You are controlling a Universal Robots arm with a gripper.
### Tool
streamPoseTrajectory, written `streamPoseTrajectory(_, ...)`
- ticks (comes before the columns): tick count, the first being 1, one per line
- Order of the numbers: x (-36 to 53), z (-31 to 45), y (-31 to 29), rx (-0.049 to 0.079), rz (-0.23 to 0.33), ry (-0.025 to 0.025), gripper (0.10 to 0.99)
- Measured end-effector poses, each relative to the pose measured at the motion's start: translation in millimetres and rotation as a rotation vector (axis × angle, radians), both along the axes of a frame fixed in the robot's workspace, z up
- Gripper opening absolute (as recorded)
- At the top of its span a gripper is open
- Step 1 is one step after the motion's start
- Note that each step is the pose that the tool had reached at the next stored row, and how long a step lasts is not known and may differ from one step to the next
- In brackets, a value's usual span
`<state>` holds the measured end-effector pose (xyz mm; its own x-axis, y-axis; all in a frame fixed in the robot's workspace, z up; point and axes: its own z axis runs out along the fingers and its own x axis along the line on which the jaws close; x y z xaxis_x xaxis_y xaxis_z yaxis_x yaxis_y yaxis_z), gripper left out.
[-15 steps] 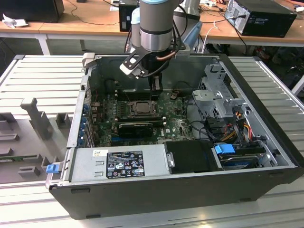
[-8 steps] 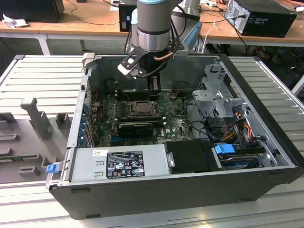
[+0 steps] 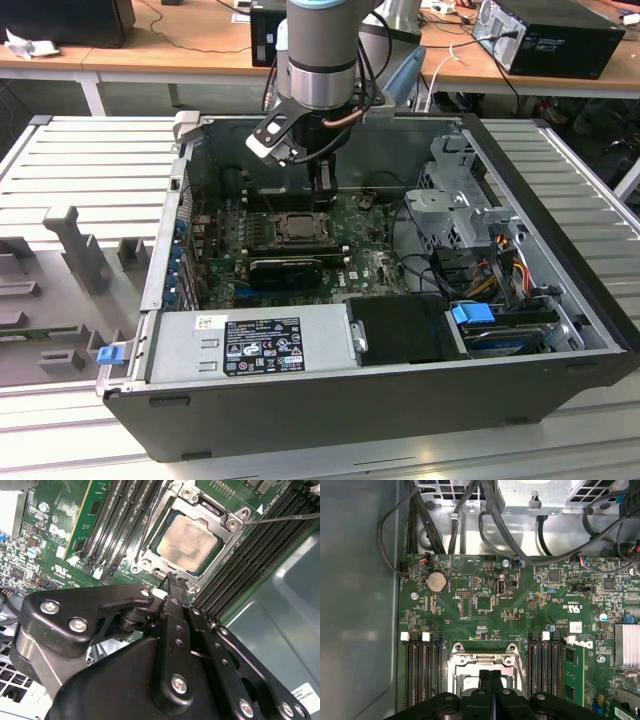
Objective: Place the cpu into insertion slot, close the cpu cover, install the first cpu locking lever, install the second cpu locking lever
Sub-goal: 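Close the cpu cover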
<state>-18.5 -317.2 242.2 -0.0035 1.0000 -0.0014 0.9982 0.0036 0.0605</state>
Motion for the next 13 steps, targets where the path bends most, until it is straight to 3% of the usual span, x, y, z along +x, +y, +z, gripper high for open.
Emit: streamPoseTrajectory(13,-4.8,0.0,0.0,0.000,0.000,0.0000,0.106)
